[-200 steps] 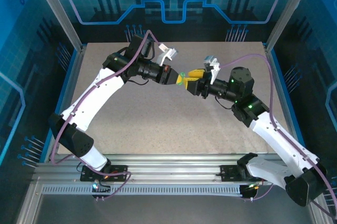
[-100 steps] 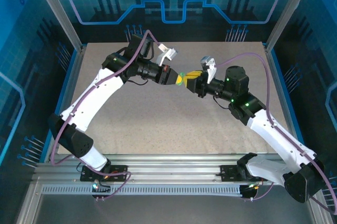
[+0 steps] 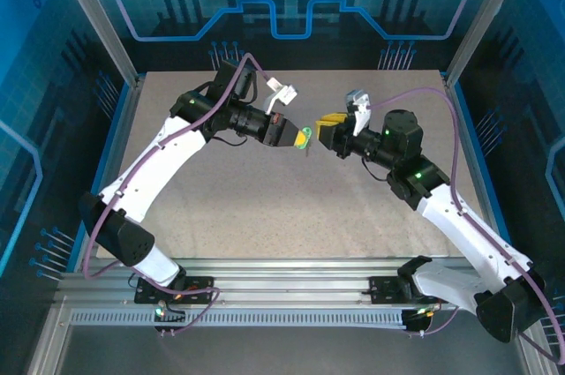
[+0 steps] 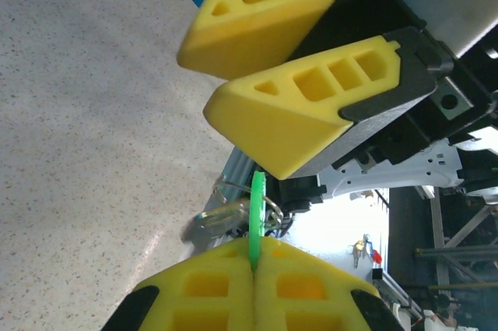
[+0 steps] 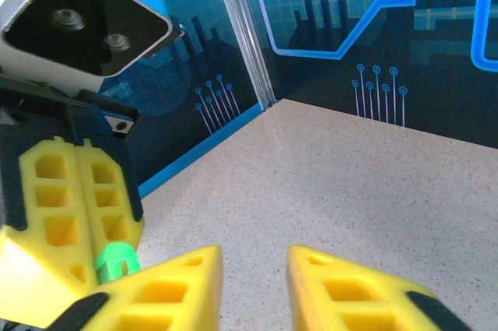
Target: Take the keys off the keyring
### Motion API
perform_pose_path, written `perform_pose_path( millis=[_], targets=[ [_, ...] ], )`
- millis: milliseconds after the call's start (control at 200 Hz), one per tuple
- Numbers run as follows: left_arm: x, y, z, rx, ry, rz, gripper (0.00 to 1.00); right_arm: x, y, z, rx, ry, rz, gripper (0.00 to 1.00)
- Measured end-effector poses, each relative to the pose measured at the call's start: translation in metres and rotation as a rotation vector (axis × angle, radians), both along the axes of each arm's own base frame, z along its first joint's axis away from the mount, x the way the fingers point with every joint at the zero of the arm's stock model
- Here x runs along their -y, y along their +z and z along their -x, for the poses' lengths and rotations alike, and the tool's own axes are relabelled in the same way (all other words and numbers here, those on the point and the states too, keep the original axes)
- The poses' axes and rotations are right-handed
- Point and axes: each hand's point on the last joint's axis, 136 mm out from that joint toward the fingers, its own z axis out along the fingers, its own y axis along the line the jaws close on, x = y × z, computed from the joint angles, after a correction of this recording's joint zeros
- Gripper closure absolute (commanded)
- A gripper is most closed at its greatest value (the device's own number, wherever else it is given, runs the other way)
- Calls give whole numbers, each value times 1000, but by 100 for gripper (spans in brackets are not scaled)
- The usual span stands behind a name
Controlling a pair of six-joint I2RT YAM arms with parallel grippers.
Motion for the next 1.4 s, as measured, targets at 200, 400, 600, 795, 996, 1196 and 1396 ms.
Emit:
perform_pose_path(
  millis=[200, 400, 600, 795, 996, 1196, 1396],
  targets=[
    [1, 2, 3, -11, -17, 14, 100, 27, 0, -7, -40, -38, -57, 45],
    [3, -1, 1, -33, -23, 9, 100, 35, -24, 4, -66, -7, -94, 33],
    [3, 7, 0, -24, -23, 15, 100, 43, -27, 5, -64, 30, -147, 26],
    [4, 9, -1, -22, -27, 20, 100, 39, -27, 13, -59, 101, -192, 35],
    [4, 8, 1, -37, -33, 19, 100, 25, -28, 19, -61, 236, -244, 35],
    [4, 8, 1, -40, -34, 19, 100, 16, -30, 20, -75, 316, -274, 28],
    [4, 8, 2, -42, -37, 21, 100, 6, -28, 29, -70, 371, -275, 20]
  ],
)
